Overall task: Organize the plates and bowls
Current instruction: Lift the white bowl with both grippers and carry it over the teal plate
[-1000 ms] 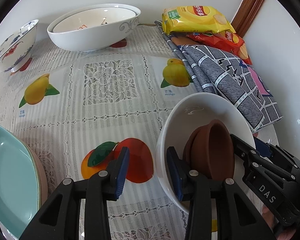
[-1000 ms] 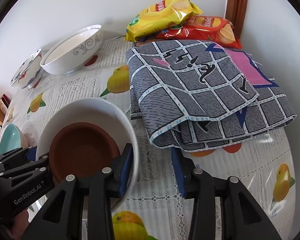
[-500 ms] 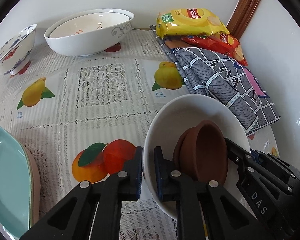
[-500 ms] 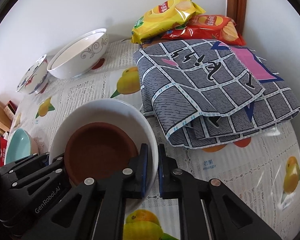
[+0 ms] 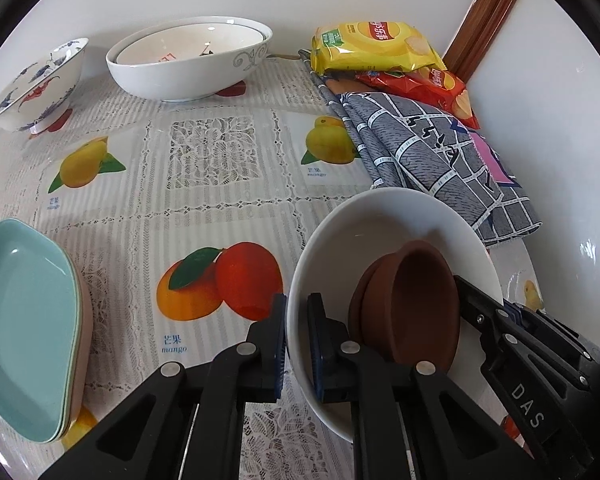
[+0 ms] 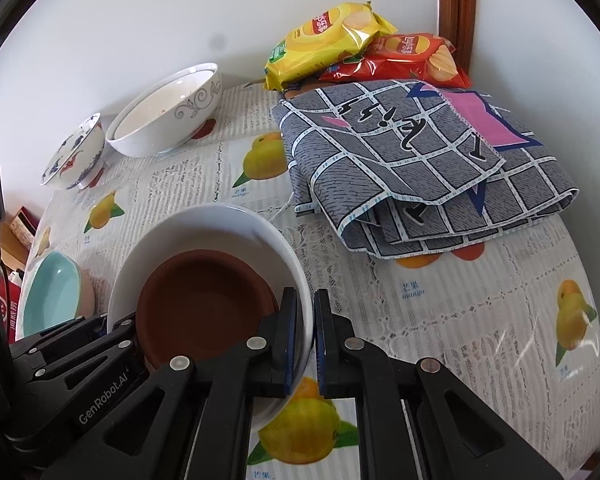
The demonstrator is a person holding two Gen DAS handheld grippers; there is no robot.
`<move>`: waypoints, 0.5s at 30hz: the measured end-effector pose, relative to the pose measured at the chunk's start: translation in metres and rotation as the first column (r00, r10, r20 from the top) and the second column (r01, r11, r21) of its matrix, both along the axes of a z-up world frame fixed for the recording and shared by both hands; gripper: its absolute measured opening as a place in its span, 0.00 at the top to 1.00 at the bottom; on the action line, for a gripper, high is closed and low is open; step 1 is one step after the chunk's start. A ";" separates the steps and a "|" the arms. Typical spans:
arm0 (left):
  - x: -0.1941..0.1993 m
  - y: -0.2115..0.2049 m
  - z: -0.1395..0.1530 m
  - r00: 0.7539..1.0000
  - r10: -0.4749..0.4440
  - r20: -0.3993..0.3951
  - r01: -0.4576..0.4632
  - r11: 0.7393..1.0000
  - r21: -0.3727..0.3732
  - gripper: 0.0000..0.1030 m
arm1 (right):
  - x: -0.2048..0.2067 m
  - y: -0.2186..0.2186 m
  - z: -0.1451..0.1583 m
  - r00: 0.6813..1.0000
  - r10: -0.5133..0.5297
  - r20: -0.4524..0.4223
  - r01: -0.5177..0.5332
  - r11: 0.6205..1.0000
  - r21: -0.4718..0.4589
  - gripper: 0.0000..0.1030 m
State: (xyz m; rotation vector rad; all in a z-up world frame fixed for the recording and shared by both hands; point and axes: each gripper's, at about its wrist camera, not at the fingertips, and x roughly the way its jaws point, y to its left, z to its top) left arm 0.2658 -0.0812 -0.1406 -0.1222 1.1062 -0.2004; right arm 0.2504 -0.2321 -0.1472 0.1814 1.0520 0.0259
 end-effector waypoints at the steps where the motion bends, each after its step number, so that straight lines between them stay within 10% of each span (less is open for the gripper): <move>1: -0.002 0.002 0.003 1.000 0.002 0.003 -0.002 1.000 -0.005 0.90 | -0.003 0.002 0.003 1.000 0.002 0.005 -0.002 1.000 -0.004 0.92; 15: -0.034 0.021 0.059 0.995 0.018 0.098 -0.019 1.000 0.016 0.90 | -0.036 0.020 0.056 0.997 0.011 0.081 -0.013 1.000 0.016 0.92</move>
